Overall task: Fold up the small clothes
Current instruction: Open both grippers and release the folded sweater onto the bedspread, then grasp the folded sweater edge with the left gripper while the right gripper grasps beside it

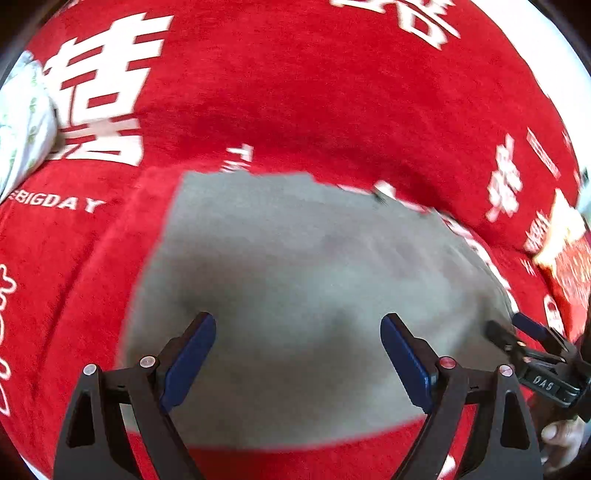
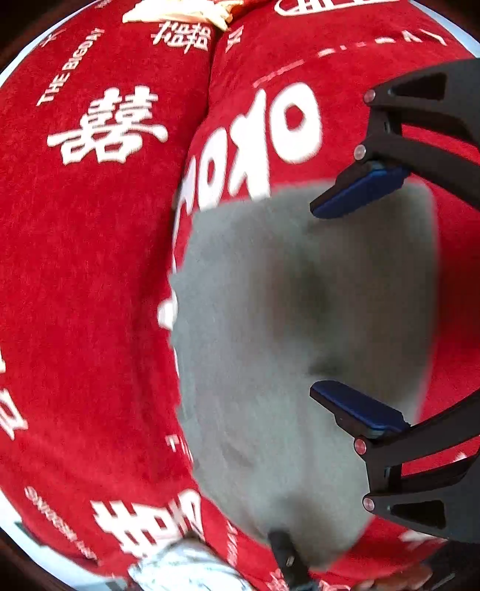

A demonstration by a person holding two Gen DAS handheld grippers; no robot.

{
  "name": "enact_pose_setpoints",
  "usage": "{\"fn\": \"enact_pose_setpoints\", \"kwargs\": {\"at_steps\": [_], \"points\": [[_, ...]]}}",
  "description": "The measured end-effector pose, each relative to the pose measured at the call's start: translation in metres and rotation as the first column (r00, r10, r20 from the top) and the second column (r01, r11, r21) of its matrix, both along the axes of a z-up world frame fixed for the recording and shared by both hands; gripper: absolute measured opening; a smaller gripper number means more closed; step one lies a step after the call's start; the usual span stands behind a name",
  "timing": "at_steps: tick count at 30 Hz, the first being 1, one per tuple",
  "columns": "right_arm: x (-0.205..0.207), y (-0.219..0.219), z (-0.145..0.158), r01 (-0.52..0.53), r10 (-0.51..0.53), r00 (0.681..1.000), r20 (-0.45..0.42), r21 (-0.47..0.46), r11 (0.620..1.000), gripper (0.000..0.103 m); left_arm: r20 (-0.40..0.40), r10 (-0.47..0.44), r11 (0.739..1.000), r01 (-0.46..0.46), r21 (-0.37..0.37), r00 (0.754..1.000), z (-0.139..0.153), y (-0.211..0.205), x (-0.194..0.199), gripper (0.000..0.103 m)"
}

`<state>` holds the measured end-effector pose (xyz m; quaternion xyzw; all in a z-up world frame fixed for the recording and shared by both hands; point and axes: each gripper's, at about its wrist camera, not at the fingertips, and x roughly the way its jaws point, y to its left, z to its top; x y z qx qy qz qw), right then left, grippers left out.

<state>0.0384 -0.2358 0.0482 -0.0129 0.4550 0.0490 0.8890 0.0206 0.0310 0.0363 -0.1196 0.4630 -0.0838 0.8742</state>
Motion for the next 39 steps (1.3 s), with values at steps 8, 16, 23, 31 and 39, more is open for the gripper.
{"fn": "enact_pose_setpoints", "kwargs": {"at_steps": [8,16,23,31,39], "points": [[-0.041,-0.001,-0.027,-0.026,0.026,0.999,-0.024,-0.017,1.0,0.093,-0.004,-0.027,0.993,0.027,0.115,1.0,-0.022,-0.018,-0.028,0.092],[-0.061,-0.028,-0.019,0.039,-0.039,0.999,-0.016,-0.02,0.999,0.093,-0.003,0.111,0.994,-0.111,-0.01,0.994,-0.013,0.044,-0.072,0.092],[-0.084,-0.013,-0.016,0.035,-0.036,0.999,0.003,0.14,0.99,0.093,-0.094,0.157,0.935,-0.178,-0.306,0.983,-0.03,0.085,-0.102,0.092],[-0.09,0.021,-0.026,-0.042,0.043,0.999,-0.008,0.095,0.995,0.093,-0.069,0.17,0.757,-0.175,-0.629,0.983,-0.048,0.104,-0.079,0.102],[-0.085,0.019,-0.026,-0.029,0.031,0.999,-0.023,0.083,0.996,0.093,-0.12,0.259,0.722,-0.275,-0.635,0.958,-0.049,0.11,-0.061,0.102]]}}
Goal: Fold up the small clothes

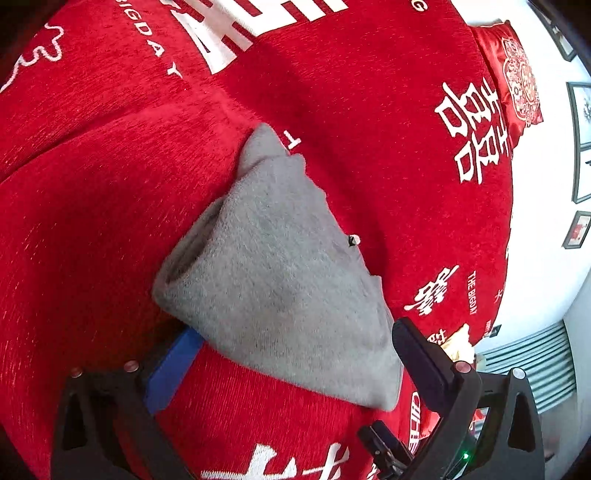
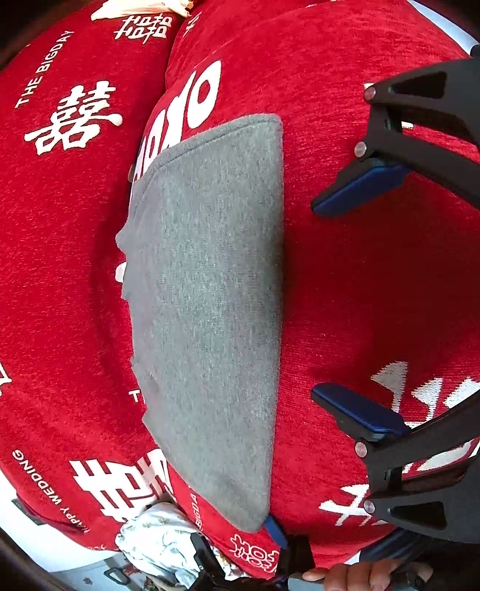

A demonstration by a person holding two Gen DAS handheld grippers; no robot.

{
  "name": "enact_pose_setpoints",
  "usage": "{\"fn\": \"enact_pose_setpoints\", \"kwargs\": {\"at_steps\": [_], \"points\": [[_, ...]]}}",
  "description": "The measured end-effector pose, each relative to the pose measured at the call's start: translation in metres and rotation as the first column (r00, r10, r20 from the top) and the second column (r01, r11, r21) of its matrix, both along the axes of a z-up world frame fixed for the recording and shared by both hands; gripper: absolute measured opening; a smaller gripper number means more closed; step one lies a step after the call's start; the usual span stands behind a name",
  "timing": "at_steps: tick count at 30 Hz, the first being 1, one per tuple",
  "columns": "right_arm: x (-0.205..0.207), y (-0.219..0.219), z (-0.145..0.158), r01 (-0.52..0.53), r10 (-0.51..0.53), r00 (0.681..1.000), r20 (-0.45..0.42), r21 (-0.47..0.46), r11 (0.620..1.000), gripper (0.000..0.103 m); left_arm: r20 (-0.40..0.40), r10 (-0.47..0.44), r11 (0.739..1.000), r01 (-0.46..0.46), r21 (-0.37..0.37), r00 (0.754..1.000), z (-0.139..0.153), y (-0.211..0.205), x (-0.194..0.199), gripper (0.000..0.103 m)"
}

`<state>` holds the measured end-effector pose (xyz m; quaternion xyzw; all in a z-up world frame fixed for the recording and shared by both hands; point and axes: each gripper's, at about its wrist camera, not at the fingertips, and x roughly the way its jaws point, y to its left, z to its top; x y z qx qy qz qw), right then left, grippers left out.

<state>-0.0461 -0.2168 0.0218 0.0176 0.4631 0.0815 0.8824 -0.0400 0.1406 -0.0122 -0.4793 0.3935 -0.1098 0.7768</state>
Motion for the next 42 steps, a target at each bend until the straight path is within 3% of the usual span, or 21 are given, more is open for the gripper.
{"fn": "enact_pose_setpoints", "kwargs": {"at_steps": [5,8,9,10,13,15,17,21,26,29,31,34,36,37,38,40,42], "points": [[0.008,0.009,0.003,-0.016,0.016,1.0,-0.013,-0.017,1.0,0.093,-0.008,0.03,0.999,-0.03,0.017,1.0,-0.002,0.003,0.008,0.101],[0.022,0.016,0.015,-0.029,0.029,1.0,-0.005,-0.024,0.999,0.093,0.008,0.072,0.996,-0.072,0.055,0.997,-0.006,0.008,0.007,0.079],[0.028,0.017,0.02,-0.028,0.028,1.0,-0.002,-0.018,0.999,0.093,0.012,0.077,0.995,-0.078,0.058,0.997,-0.008,0.01,0.008,0.064],[0.037,0.019,0.026,-0.025,0.025,1.0,0.001,-0.009,1.0,0.093,0.014,0.069,0.996,-0.069,0.047,0.998,-0.013,0.013,0.009,0.05],[0.069,0.032,0.043,-0.03,0.03,1.0,-0.005,0.007,1.0,0.093,0.035,0.067,0.997,-0.066,-0.03,0.997,-0.024,0.023,0.011,0.024],[0.095,0.053,0.051,-0.071,0.071,0.997,-0.026,0.004,0.997,0.094,0.042,0.065,0.997,-0.063,-0.035,0.997,-0.032,0.027,0.012,0.013],[0.115,0.076,0.055,-0.116,0.116,0.992,-0.042,0.006,0.993,0.093,0.078,0.048,0.999,-0.046,-0.029,0.996,-0.033,0.027,0.01,0.012],[0.165,0.14,0.053,-0.204,0.205,0.973,-0.108,0.019,0.979,0.093,0.078,0.05,0.999,-0.048,-0.022,0.996,-0.032,0.025,0.01,0.01],[0.231,0.225,0.026,-0.255,0.25,0.938,-0.241,0.009,0.967,0.093,0.06,0.042,0.998,-0.039,-0.05,0.997,-0.032,0.028,0.011,0.01],[0.257,0.273,0.004,-0.282,0.259,0.908,-0.33,-0.022,0.959,0.093,0.049,0.042,0.999,-0.042,-0.014,0.998,-0.029,0.025,0.012,0.01],[0.265,0.303,-0.015,-0.313,0.258,0.885,-0.387,-0.086,0.946,0.093,0.043,0.044,0.999,-0.045,0.014,0.998,-0.027,0.022,0.013,0.01],[0.263,0.333,-0.043,-0.357,0.218,0.873,-0.437,-0.265,0.896,0.092,0.034,0.038,0.998,-0.039,0.048,0.999,-0.025,0.018,0.014,0.01],[0.258,0.34,-0.043,-0.37,0.234,0.884,-0.404,-0.299,0.88,0.086,0.029,0.032,0.998,-0.033,0.06,0.999,-0.024,0.017,0.016,0.01],[0.258,0.338,-0.041,-0.362,0.228,0.89,-0.395,-0.305,0.881,0.073,0.028,0.031,0.997,-0.033,0.064,0.999,-0.023,0.016,0.016,0.01],[0.258,0.335,-0.038,-0.363,0.229,0.893,-0.386,-0.321,0.875,0.053,0.027,0.029,0.997,-0.031,0.074,0.999,-0.022,0.015,0.017,0.01],[0.26,0.323,-0.033,-0.376,0.239,0.889,-0.391,-0.323,0.869,0.03,0.028,0.022,0.996,-0.025,0.086,0.999,-0.021,0.014,0.017,0.01],[0.262,0.308,-0.027,-0.376,0.256,0.88,-0.4,-0.255,0.891,0.025,0.034,0.015,0.997,-0.018,0.078,0.999,-0.021,0.012,0.016,0.01]]}}
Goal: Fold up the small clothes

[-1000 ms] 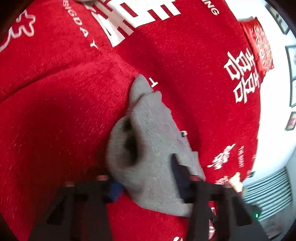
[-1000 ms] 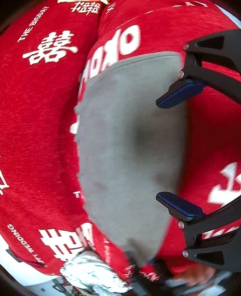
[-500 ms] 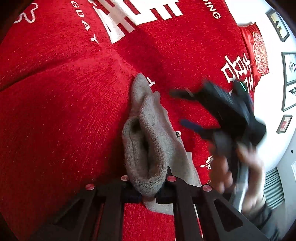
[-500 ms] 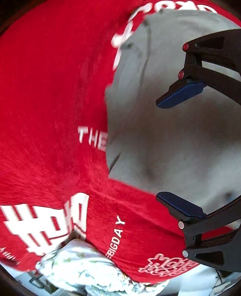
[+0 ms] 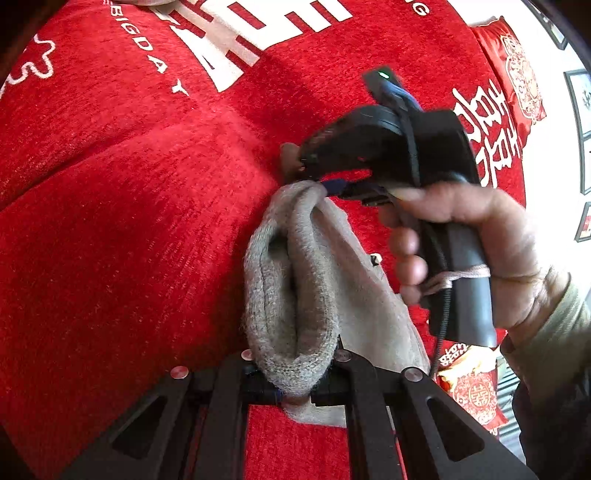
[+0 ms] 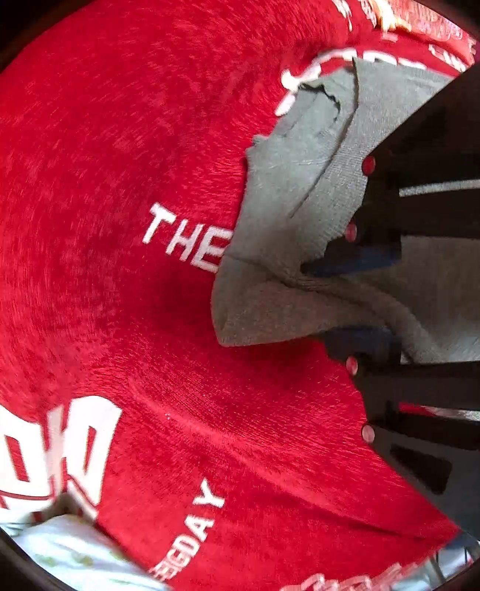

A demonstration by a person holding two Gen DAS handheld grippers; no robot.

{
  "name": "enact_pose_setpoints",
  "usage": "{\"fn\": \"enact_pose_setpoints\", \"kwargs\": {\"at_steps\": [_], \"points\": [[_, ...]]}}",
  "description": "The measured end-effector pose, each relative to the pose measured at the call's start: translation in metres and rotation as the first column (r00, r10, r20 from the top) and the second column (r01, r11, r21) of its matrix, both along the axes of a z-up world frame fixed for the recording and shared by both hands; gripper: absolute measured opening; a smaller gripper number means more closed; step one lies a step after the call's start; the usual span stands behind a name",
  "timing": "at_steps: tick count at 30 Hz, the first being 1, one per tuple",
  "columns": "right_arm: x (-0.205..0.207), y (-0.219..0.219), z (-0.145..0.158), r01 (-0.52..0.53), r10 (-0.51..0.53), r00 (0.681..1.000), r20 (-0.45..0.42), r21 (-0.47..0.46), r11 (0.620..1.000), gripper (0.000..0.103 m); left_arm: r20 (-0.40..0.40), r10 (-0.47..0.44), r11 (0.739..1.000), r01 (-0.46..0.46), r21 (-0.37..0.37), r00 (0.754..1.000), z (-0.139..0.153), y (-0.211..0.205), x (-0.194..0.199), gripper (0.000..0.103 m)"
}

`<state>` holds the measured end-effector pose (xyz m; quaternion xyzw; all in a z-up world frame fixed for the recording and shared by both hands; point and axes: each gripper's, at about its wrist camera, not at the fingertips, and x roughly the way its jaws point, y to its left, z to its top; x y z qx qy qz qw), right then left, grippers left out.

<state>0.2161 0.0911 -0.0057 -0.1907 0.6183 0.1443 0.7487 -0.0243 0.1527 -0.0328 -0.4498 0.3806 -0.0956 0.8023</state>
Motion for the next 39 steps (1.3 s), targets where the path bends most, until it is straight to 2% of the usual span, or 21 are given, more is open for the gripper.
{"fn": "enact_pose_setpoints", "kwargs": {"at_steps": [5,12,17,21,24,27,39], "points": [[-0.005,-0.029,0.014,0.063,-0.06,0.998,-0.02,0.18,0.982,0.023,0.023,-0.013,1.0,0.012,0.014,1.0,0.005,-0.002,-0.003,0.01],[0.0,-0.064,0.037,0.129,-0.119,0.992,-0.049,0.339,0.932,0.023,0.066,-0.043,0.999,0.042,0.019,0.997,0.02,-0.003,-0.01,0.01],[0.008,-0.073,0.048,0.176,-0.151,0.984,-0.091,0.431,0.885,0.023,0.085,-0.065,0.991,0.055,0.12,0.994,0.04,-0.021,-0.017,0.01],[0.009,-0.089,0.056,0.2,-0.166,0.98,-0.114,0.478,0.855,0.023,0.111,-0.102,0.972,0.076,0.222,0.989,0.061,-0.043,-0.024,0.01],[0.007,-0.101,0.064,0.208,-0.169,0.978,-0.122,0.507,0.837,0.023,0.115,-0.122,0.961,0.089,0.261,0.986,0.069,-0.054,-0.027,0.01],[0.008,-0.11,0.07,0.223,-0.176,0.975,-0.138,0.535,0.815,0.023,0.097,-0.131,0.957,0.1,0.273,0.987,0.072,-0.059,-0.026,0.01],[0.007,-0.142,0.094,0.216,-0.174,0.976,-0.127,0.551,0.806,0.023,0.073,-0.179,0.936,0.147,0.321,0.981,0.088,-0.085,-0.021,0.01]]}}
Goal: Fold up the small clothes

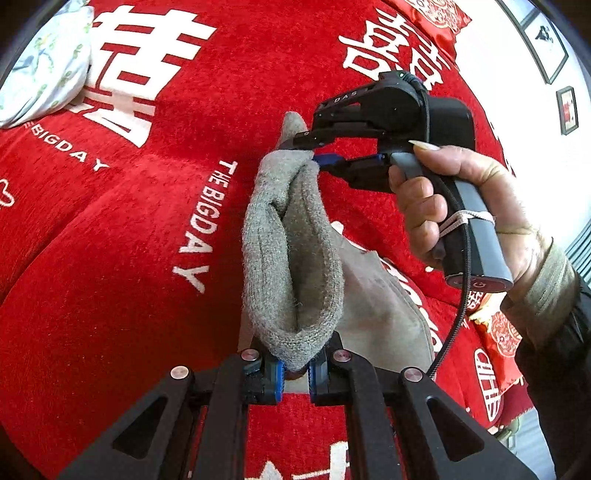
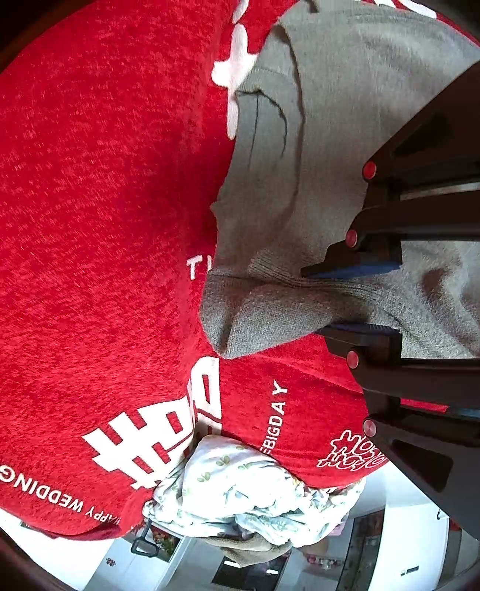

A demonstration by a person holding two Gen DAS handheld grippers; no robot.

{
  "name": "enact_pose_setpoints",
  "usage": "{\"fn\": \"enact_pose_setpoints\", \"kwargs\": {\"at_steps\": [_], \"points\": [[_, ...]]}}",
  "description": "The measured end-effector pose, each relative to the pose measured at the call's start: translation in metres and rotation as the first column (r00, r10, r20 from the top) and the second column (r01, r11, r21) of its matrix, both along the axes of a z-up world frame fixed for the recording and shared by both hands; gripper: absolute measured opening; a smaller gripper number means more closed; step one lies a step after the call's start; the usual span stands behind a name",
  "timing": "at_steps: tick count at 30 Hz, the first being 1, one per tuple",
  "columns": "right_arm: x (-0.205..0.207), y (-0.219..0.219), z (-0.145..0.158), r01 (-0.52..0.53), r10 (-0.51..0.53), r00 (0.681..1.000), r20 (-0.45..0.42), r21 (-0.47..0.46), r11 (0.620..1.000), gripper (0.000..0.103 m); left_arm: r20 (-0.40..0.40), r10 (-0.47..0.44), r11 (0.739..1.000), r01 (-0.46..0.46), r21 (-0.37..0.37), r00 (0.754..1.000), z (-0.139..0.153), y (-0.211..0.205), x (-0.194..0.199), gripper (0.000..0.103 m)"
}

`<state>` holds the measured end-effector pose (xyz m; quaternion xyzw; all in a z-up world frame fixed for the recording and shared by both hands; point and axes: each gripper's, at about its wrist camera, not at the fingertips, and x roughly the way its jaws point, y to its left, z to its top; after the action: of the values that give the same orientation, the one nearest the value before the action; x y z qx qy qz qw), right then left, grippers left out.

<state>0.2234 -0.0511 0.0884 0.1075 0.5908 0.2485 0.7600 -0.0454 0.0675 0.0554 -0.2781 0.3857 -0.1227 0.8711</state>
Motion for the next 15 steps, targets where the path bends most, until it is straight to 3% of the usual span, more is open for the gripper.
{"fn": "enact_pose_setpoints", "kwargs": {"at_steps": [15], "points": [[-0.002,-0.046,0.012,0.029,-0.029,0.999,0.018,0.019,0.999,0.022,-0.054,-0.02,0.99,0.027,0.142,0.998,0.008,-0.044,0.013,0.01]]}}
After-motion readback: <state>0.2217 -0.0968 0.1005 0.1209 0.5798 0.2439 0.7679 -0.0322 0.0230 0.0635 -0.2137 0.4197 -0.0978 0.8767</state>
